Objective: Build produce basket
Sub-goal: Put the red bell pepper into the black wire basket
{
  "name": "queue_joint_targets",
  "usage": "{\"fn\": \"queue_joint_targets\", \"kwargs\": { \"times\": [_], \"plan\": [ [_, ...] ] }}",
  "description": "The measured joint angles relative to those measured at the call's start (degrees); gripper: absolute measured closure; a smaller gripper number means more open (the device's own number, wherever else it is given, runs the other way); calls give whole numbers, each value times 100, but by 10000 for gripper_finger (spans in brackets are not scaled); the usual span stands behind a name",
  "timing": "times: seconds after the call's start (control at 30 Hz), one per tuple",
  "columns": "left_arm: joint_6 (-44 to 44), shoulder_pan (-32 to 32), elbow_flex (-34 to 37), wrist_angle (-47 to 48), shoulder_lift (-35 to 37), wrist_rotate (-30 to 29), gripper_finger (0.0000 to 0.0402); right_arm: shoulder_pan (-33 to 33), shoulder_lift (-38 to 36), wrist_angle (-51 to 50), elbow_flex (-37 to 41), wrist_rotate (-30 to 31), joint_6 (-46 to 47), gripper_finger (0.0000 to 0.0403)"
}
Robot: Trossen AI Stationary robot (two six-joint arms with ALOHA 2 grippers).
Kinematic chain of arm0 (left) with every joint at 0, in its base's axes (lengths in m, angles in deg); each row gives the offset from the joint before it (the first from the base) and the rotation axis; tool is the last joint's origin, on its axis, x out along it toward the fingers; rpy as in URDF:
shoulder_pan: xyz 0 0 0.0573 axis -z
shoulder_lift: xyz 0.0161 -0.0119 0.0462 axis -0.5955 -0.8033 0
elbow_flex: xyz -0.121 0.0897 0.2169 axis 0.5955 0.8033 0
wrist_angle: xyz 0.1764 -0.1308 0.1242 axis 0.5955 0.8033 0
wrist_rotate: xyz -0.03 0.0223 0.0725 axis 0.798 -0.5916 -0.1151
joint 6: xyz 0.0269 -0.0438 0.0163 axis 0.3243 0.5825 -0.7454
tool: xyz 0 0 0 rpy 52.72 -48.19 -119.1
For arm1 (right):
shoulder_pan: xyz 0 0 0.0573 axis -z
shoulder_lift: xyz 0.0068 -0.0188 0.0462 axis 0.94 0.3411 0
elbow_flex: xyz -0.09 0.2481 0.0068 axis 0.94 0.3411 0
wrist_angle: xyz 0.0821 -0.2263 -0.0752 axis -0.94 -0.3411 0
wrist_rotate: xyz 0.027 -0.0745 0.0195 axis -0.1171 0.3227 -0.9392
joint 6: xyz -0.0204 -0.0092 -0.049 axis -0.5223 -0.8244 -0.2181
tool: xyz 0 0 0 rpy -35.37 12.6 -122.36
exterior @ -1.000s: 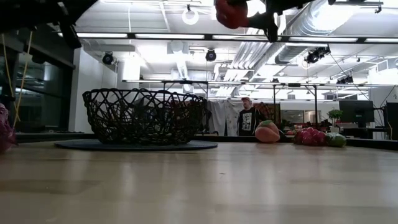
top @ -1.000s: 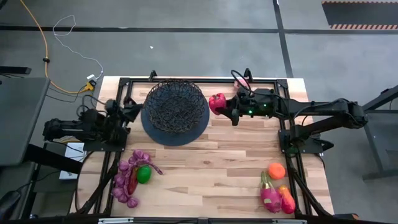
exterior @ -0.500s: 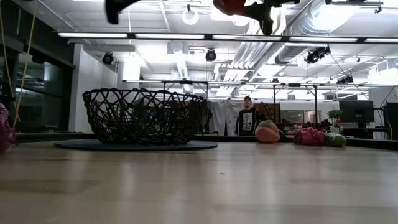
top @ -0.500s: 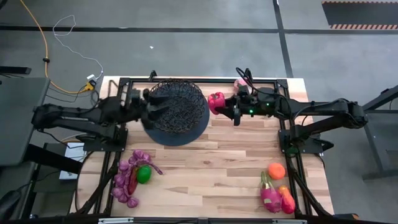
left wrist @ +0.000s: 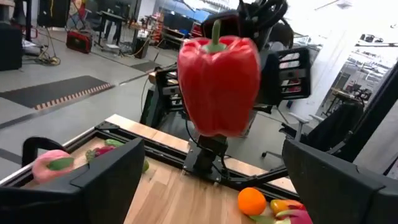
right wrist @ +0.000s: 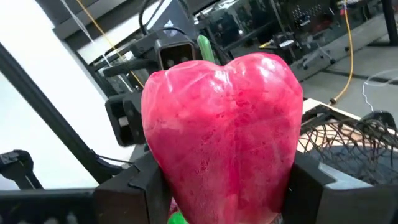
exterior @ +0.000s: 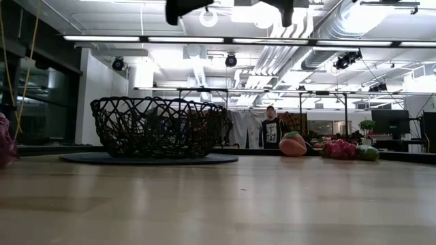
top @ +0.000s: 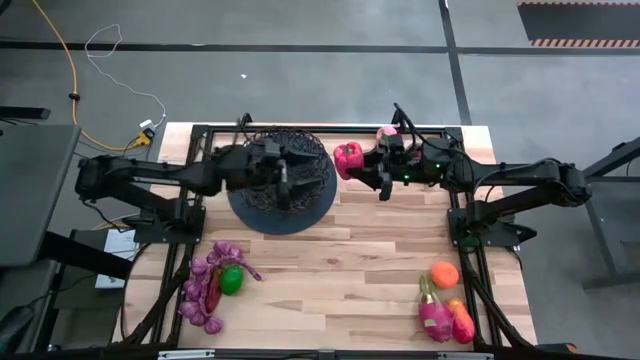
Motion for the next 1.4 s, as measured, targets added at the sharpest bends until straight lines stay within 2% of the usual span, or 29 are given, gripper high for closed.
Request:
{"fn": "queue_joint_targets", "kwargs": {
  "times": [0.33, 0.47, 0.77, 0.9, 1.1, 1.27, 1.4],
  "plan": [
    [-47, 27, -610, -857, -889, 110, 36, -129, 83, 70, -2, -293, -285, 198],
    [-65, 30, -732, -837, -999, 302, 36, -223, 253, 227, -2, -305, -323, 198],
    [-151, 30, -744, -870, -1032, 293, 43, -299, 431, 437, -2, -303, -358, 198],
    [-151, 32, -744, -872, -1032, 299, 83, -293, 429, 439, -2, -286, -371, 191],
    [-166, 32, -744, -876, -1032, 302, 186, -291, 418, 434, -2, -286, -284, 147],
    [-449, 10, -742, -801, -997, 299, 189, -249, 398, 427, -2, -295, -218, 115],
    [-521, -123, -742, -245, -655, 288, 189, -102, 128, 158, -2, -296, -347, 102]
  ]
}}
